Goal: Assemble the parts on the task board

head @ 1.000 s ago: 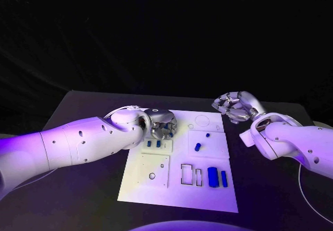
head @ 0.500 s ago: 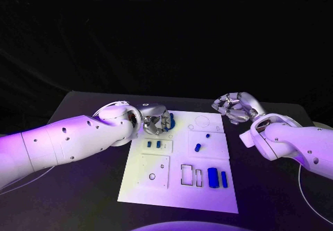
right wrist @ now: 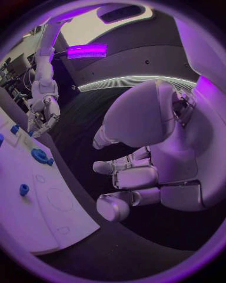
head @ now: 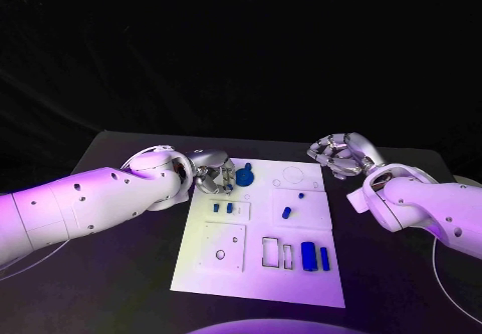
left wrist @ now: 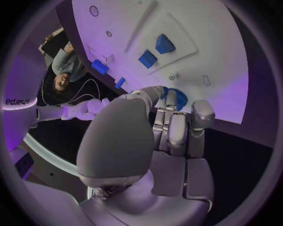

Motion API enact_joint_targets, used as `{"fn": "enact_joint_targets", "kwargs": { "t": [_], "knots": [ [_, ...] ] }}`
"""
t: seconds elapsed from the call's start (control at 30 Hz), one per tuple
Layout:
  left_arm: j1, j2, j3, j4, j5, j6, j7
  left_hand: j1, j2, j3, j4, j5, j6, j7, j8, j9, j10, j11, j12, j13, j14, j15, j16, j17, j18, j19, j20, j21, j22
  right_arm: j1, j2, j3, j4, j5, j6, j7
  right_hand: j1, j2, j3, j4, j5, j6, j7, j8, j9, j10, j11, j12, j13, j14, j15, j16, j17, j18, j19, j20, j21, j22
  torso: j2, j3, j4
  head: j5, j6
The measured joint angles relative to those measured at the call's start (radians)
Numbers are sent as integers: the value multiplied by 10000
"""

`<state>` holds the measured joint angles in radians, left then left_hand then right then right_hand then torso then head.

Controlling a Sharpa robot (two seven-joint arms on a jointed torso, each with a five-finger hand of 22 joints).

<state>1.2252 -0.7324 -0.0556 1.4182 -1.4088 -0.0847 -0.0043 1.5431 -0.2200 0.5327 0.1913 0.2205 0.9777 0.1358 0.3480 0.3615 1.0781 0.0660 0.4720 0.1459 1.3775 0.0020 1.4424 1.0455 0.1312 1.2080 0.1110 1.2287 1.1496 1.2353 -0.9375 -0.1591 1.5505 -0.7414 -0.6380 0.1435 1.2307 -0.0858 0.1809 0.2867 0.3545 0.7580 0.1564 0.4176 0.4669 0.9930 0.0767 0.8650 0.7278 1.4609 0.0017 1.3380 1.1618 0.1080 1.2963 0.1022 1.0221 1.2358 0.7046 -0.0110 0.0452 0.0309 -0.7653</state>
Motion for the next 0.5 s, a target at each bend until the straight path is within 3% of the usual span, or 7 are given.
{"fn": "enact_joint_targets", "kwargs": {
  "t": [0.5],
  "knots": [
    [-94, -19, -3, -173, 161, 325, -116, -38, -39, -28, -27, 0, 0, -1, -41, 12, 34, 36, -112, -1, 0, 0, 0, -23, 0, 0, 0, -1, -12, 0, 0, 0, 4, -6, 0, -3, 0, 0, 0, 0, 0, 0, 0, 0, -9, 0, 0, 0, -27, 0, 0, 0, 0, 0, 0, 0, 0, -18, -1, 13, -14, 46, -54]
  ]
}}
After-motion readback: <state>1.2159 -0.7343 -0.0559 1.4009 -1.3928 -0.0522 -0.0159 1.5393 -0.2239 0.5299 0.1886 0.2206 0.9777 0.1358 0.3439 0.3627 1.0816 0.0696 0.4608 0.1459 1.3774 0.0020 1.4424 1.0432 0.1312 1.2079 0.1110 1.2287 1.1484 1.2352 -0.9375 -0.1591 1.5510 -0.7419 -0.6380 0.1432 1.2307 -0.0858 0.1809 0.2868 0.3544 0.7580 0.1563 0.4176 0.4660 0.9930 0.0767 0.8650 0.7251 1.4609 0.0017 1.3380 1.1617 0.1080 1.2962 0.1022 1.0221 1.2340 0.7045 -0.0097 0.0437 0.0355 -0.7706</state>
